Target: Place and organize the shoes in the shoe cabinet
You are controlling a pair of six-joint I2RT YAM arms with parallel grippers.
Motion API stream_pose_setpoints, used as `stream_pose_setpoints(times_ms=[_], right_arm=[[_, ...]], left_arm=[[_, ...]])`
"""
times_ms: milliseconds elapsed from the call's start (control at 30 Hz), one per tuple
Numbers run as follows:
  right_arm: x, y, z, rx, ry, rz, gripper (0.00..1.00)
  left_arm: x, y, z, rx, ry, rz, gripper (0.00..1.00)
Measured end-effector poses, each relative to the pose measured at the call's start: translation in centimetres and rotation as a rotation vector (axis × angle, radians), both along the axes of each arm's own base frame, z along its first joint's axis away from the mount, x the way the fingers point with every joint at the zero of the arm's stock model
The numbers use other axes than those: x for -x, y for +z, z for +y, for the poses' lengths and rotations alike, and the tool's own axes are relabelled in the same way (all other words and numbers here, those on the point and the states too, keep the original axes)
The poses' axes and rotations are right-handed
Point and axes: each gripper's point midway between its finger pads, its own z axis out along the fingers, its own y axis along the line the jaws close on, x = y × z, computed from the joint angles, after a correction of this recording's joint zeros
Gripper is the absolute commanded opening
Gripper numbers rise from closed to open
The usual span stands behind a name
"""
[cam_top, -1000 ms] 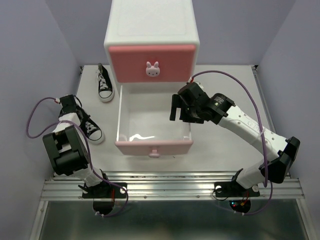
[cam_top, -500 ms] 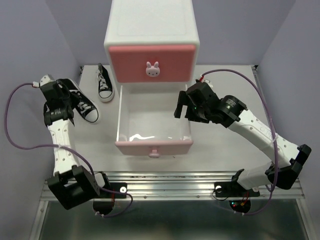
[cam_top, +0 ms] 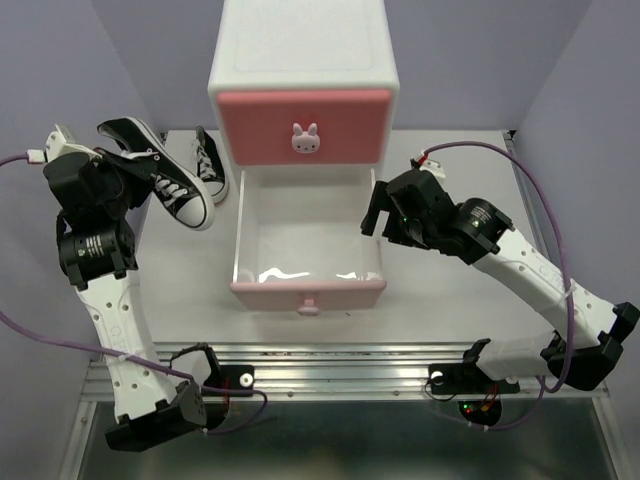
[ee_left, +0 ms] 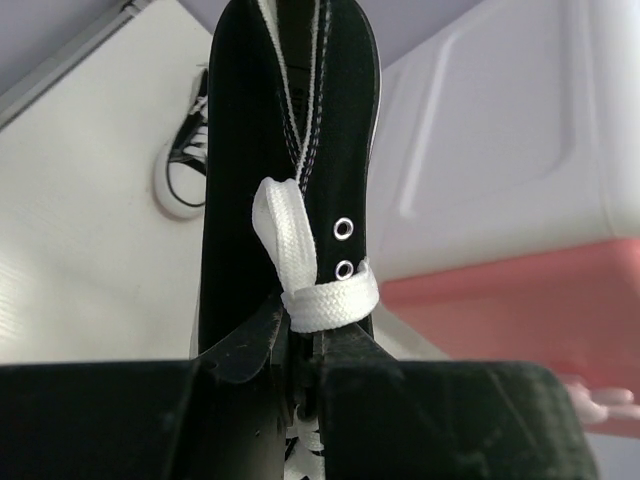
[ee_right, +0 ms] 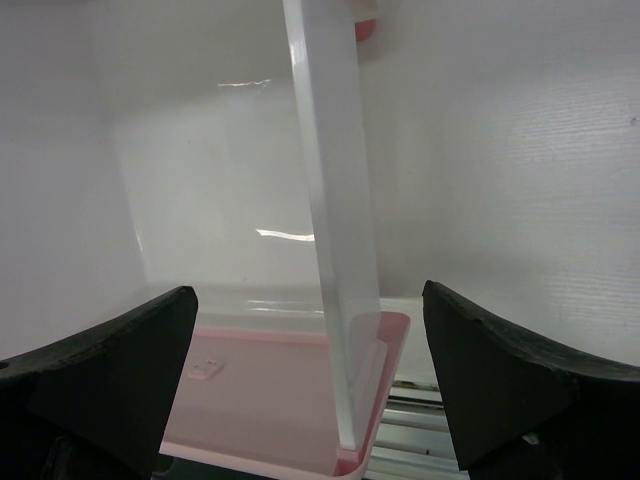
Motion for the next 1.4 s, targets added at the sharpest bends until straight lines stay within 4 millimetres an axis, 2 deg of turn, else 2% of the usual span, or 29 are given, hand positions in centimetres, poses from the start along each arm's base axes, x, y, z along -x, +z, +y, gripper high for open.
stream_pose_setpoints(times_ms=[67, 267, 367, 700, 1000, 1300, 1400], right_arm=[[-0.1, -0.1, -0.1, 0.007, -0.005, -0.001, 1.0], [-0.1, -0.2, -0.6, 0.023, -0.02, -0.009, 1.0], [0.0, -0.3, -1.0, 0.028, -0.026, -0.013, 1.0], [0.5, -1.0, -1.9, 0.047, -0.037, -0.009, 1.0], [0.9, -1.2, -2.4, 0.045, -0.039, -0.007, 1.0], [1.0, -1.3, -2.4, 0.046, -0.04, -0.006, 1.0], [1.0, -1.3, -2.4, 0.043, -0.042, -0.007, 1.0]], left_arm=[[0.6, 0.4, -1.2, 0.024, -0.032, -0.013, 0.0], [2.6, -0.5, -7.6, 0.094, -0.21, 0.036, 0.0], [3.4, -1.2, -9.4, 0.121, -0.26, 0.064, 0.0], [6.3, -4.1, -11.2, 0.17, -0.274, 0.113, 0.0], [6.0, -6.4, -13.1, 0.2, -0.316, 0.165, 0.0], [5.5, -6.2, -15.3, 0.22, -0.325, 0.142, 0.0], [5.6, -6.0, -16.8, 0.225, -0.337, 0.132, 0.0]])
